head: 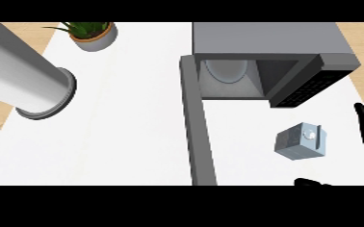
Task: Pick up the milk, place it into the microwave and close the microwave
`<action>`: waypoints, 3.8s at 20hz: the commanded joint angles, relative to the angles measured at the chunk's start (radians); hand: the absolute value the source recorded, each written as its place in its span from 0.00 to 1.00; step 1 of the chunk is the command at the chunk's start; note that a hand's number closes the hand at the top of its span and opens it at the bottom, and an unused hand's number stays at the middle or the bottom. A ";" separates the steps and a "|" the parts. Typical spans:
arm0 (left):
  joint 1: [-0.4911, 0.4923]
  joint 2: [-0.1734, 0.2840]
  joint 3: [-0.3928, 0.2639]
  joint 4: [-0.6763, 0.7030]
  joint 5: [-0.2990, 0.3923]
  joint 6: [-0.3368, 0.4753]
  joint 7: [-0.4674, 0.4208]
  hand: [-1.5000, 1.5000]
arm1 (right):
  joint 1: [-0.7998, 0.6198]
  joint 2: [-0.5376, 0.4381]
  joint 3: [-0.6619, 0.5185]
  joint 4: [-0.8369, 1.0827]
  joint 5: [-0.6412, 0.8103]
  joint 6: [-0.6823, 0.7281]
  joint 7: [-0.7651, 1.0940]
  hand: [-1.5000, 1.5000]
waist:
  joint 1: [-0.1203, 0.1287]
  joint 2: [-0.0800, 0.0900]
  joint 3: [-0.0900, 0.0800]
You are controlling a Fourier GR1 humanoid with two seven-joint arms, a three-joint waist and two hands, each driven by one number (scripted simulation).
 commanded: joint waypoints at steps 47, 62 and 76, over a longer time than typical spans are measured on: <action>0.151 -0.058 0.262 -0.037 0.243 -0.258 -0.006 0.00 | -0.289 -0.156 -0.304 1.429 -0.003 0.134 -0.957 1.00 | 0.008 0.001 0.000; 0.086 -0.053 0.288 0.029 0.220 -0.279 -0.015 0.00 | -0.438 -0.108 -0.207 1.540 0.063 0.125 -1.175 1.00 | 0.008 0.002 0.000; 0.123 -0.059 0.314 -0.007 0.279 -0.277 0.006 0.00 | -0.570 -0.061 -0.040 1.430 0.116 0.252 -1.046 1.00 | 0.001 -0.002 0.000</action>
